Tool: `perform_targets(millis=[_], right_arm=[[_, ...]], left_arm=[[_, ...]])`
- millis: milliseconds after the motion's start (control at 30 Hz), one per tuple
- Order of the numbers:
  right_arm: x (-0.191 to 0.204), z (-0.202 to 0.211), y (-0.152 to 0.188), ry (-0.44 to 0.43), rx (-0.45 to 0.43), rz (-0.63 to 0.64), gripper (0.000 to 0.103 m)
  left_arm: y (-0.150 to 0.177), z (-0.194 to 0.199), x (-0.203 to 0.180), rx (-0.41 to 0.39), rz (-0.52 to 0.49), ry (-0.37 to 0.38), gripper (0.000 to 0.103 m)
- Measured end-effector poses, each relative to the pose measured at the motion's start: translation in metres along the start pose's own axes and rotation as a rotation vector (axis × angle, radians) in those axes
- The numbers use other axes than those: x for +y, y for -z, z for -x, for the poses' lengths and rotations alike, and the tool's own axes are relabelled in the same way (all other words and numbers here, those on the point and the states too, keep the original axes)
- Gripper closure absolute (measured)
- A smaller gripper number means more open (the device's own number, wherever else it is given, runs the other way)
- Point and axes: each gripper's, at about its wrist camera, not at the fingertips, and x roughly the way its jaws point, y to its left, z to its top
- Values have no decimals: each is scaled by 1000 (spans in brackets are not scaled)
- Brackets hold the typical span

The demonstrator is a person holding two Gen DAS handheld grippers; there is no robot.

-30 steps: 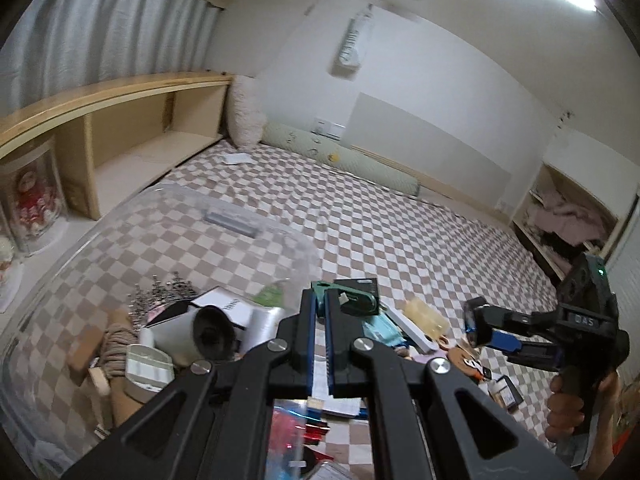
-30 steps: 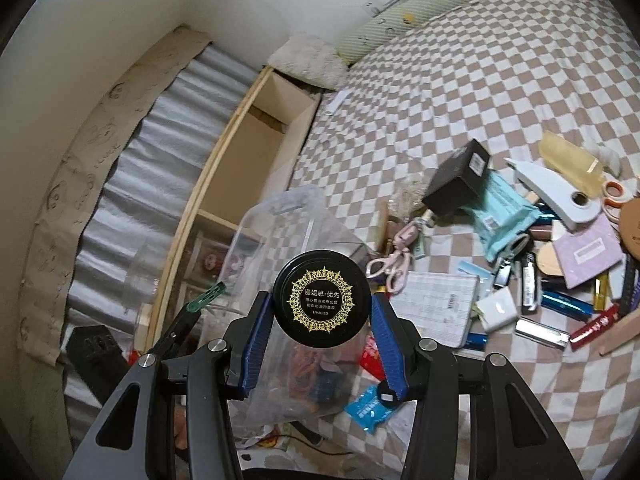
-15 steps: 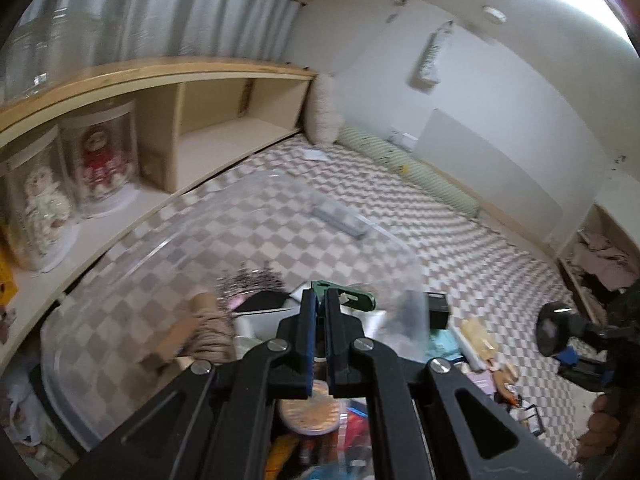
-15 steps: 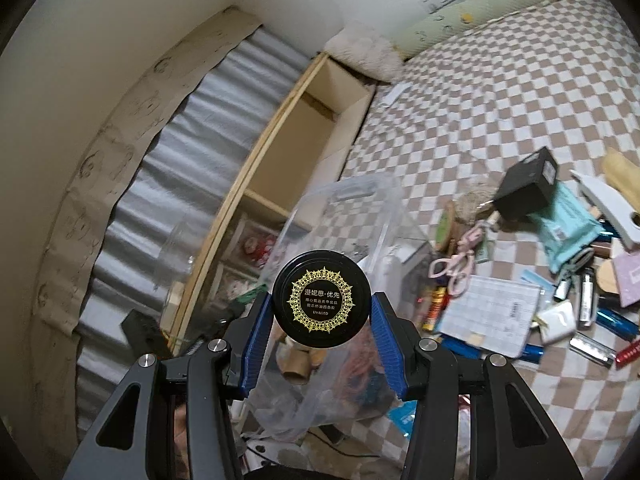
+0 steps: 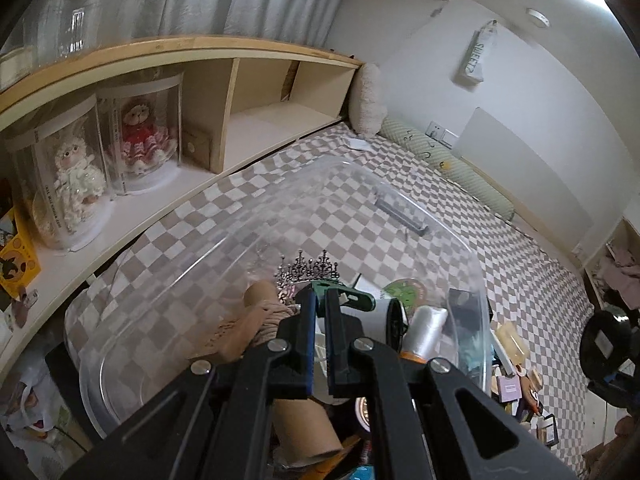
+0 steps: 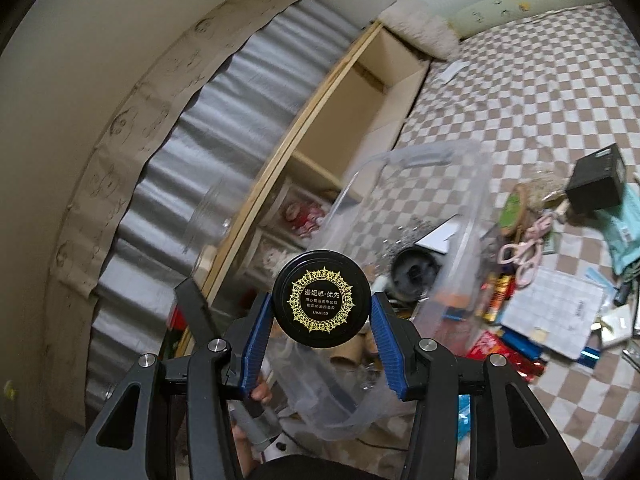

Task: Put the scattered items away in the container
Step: 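Lower the black tin into the clear box and open the right gripper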

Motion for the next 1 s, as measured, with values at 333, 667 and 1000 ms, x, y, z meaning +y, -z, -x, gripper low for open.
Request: perform_targets(millis=[333, 667, 1000], right_arm=[[22, -33, 11, -50, 75, 42, 53], [20, -62, 9, -28, 109, 55, 53], [-4, -83, -17, 128, 55, 66, 53]], left_arm=[[-5, -16, -2, 20, -10, -45, 98], [0, -29, -7, 71, -48, -87, 72], [4, -28, -20, 53, -142, -144, 45]])
